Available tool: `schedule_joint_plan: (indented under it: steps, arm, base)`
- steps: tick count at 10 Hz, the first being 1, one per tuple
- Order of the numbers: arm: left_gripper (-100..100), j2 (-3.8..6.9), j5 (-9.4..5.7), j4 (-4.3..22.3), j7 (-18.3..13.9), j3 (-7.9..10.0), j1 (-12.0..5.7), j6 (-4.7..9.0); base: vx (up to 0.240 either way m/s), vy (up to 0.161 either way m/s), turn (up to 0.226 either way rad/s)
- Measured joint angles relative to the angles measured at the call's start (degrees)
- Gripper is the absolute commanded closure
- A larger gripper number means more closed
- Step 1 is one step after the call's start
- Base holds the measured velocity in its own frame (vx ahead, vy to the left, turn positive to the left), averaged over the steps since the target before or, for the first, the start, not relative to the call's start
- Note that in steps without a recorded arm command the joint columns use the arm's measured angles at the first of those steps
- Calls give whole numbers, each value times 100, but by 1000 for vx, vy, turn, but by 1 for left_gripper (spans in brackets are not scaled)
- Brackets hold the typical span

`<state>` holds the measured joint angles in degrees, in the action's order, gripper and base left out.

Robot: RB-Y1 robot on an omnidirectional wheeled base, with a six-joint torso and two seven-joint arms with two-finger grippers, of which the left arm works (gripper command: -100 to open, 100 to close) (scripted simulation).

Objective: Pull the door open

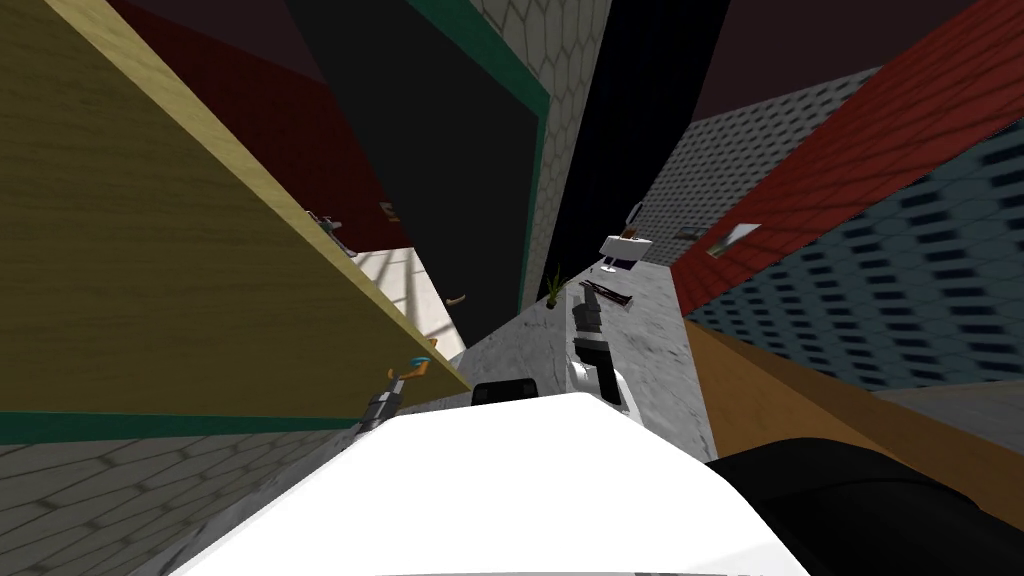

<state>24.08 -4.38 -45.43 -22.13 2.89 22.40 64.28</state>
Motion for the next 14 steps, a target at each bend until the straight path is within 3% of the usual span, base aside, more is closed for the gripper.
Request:
schedule_joint_plan:
  steps: [2,5,11,14]
  arm:
    - [100,7,34,76,-24,-54,-21,72]
    - [100,71,71,260,-105,-115,-85,296]
    - [100,168,105,449,-180,-150,-130,450]
    - [100,202,143,676,-227,-201,-228,626]
  base:
    - [-166,58,-124]
    - [-174,28,-89]
    - [-228,39,-177]
    - [-214,39,-101]
